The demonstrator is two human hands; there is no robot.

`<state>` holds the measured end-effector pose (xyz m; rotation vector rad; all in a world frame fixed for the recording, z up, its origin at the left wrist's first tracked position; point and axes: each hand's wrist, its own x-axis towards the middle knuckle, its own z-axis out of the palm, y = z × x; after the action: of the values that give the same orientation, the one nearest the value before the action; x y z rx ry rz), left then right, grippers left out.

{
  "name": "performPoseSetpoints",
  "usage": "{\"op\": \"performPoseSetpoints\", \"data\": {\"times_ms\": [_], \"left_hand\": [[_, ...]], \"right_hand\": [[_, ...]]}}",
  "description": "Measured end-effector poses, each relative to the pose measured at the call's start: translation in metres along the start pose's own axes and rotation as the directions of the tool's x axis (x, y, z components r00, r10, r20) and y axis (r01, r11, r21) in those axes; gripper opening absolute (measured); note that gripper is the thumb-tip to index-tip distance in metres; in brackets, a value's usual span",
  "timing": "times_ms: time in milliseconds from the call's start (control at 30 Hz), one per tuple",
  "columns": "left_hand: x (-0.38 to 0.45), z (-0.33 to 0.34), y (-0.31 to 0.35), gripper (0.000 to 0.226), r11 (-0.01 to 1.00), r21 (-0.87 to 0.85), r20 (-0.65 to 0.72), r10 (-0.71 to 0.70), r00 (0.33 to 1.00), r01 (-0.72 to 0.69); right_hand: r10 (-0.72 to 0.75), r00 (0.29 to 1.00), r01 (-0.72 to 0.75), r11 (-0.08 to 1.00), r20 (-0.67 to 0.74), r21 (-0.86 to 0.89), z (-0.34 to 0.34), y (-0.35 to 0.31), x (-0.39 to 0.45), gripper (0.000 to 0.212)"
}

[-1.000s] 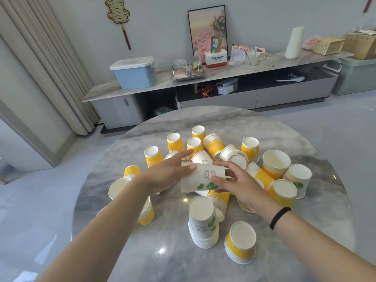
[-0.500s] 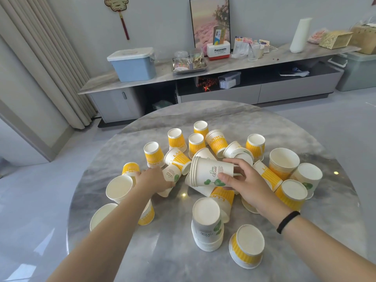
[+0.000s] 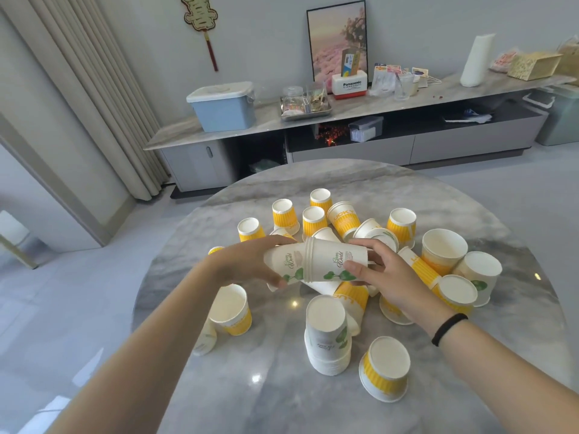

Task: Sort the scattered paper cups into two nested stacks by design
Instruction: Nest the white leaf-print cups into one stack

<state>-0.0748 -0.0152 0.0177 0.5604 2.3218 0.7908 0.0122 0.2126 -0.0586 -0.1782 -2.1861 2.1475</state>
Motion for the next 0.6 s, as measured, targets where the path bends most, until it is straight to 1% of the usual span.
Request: {"op": "performPoseSetpoints", "data": {"times_ms": [33, 67, 100, 133, 167, 200, 267, 300, 333, 400, 433, 467, 533, 567, 600], "left_hand": [[-0.003, 0.004, 0.001, 0.072, 1.0, -0.007, 0.013, 0.01, 1.0, -0.01], [-0.007, 0.009, 0.004, 0.077, 0.998, -0.051, 0.024, 0.024, 0.999, -0.022], [-0.009, 0.014, 0.005, 0.082, 0.986, -0.16, 0.038, 0.048, 0.998, -0.042], [-0.011, 0.02, 0.008, 0.084, 0.946, -0.318, 0.035, 0.081, 0.996, -0.066], [-0.014, 0.027, 0.013, 0.08, 0.869, -0.486, 0.012, 0.114, 0.993, -0.094], [-0.017, 0.034, 0.02, 0.073, 0.779, -0.614, -0.044, 0.127, 0.991, -0.128], [-0.022, 0.045, 0.032, 0.067, 0.646, -0.744, -0.135, 0.106, 0.985, -0.172], [-0.021, 0.049, 0.032, 0.067, 0.617, -0.767, -0.163, 0.081, 0.983, -0.178], [-0.022, 0.052, 0.033, 0.065, 0.629, -0.755, -0.182, 0.069, 0.981, -0.184], [-0.027, 0.058, 0.032, 0.05, 0.744, -0.638, -0.247, 0.049, 0.968, -0.201], [-0.029, 0.061, 0.03, 0.041, 0.79, -0.574, -0.287, 0.051, 0.957, -0.214], [-0.032, 0.066, 0.029, 0.037, 0.804, -0.546, -0.302, 0.072, 0.951, -0.234], [-0.034, 0.074, 0.022, 0.052, 0.765, -0.602, -0.221, 0.116, 0.968, -0.229], [-0.033, 0.078, 0.016, 0.062, 0.748, -0.636, -0.168, 0.106, 0.98, -0.19], [-0.032, 0.081, 0.011, 0.071, 0.738, -0.663, -0.121, 0.063, 0.991, -0.128]], "right_hand": [[-0.012, 0.999, 0.012, 1.0, 0.035, -0.005, 0.002, -0.003, -0.002, 0.036], [-0.02, 0.997, 0.022, 0.999, 0.071, -0.024, 0.004, -0.005, -0.004, 0.036], [-0.025, 0.995, 0.03, 0.998, 0.101, -0.049, 0.005, -0.007, -0.007, 0.038], [-0.03, 0.992, 0.039, 0.997, 0.123, -0.071, 0.007, -0.009, -0.009, 0.041], [-0.038, 0.991, 0.049, 0.995, 0.129, -0.082, 0.009, -0.01, -0.012, 0.045], [-0.051, 0.991, 0.061, 0.995, 0.121, -0.08, 0.01, -0.012, -0.013, 0.049], [-0.104, 0.993, 0.107, 0.993, 0.061, -0.04, 0.013, -0.018, -0.017, 0.051], [-0.14, 0.99, 0.14, 0.99, 0.019, -0.015, 0.014, -0.023, -0.02, 0.05], [-0.182, 0.983, 0.183, 0.983, -0.027, 0.007, 0.014, -0.027, -0.021, 0.051], [-0.279, 0.955, 0.28, 0.96, -0.102, -0.008, 0.015, -0.037, -0.027, 0.057], [-0.345, 0.931, 0.341, 0.939, -0.123, -0.056, 0.016, -0.043, -0.031, 0.058], [-0.416, 0.901, 0.401, 0.907, -0.124, -0.128, 0.018, -0.048, -0.036, 0.057], [-0.511, 0.857, 0.472, 0.832, -0.072, -0.292, 0.026, -0.053, -0.042, 0.056], [-0.518, 0.855, 0.472, 0.805, -0.037, -0.359, 0.029, -0.052, -0.043, 0.058], [-0.505, 0.863, 0.458, 0.79, -0.009, -0.407, 0.032, -0.049, -0.044, 0.061]]}}
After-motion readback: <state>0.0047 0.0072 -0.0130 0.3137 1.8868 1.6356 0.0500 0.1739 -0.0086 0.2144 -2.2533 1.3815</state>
